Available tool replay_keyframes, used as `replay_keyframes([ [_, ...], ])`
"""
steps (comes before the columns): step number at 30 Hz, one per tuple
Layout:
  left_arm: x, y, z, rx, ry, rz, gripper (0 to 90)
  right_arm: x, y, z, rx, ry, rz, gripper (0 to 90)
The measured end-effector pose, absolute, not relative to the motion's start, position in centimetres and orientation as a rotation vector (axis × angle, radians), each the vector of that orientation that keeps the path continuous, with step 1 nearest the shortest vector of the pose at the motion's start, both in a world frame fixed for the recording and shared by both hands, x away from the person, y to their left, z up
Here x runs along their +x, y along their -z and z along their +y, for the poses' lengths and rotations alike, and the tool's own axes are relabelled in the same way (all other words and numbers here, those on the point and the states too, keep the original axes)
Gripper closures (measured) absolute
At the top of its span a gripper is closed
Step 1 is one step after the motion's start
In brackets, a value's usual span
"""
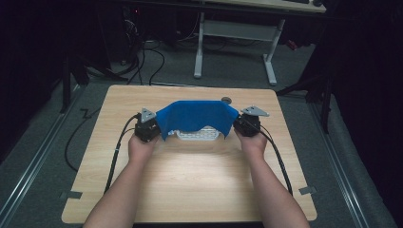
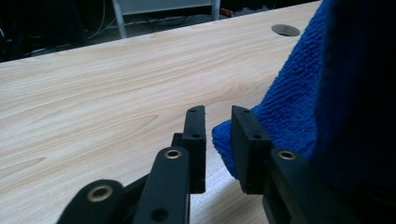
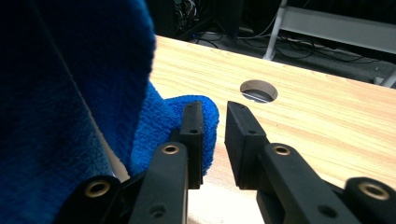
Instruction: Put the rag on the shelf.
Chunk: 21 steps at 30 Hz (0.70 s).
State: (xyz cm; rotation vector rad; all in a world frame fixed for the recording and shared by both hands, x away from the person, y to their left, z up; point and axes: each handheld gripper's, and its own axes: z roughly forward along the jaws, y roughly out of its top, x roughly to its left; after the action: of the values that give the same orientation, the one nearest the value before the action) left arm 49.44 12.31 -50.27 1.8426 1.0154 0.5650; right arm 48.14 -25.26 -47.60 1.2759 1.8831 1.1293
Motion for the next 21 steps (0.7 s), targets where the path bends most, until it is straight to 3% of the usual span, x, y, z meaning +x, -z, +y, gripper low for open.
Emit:
replay_keyframes([
  [12,49.18,50.03,12.45,1.850,-0.575,1.017,71.8,48.15,47.32,-25.56,1.285,-1.116,1.888,70.1],
  [21,48.98,49.55,12.84,1.852,-0.604,1.019,69.7,48.00,46.97,-26.12,1.306,-1.097,1.861,59.9],
])
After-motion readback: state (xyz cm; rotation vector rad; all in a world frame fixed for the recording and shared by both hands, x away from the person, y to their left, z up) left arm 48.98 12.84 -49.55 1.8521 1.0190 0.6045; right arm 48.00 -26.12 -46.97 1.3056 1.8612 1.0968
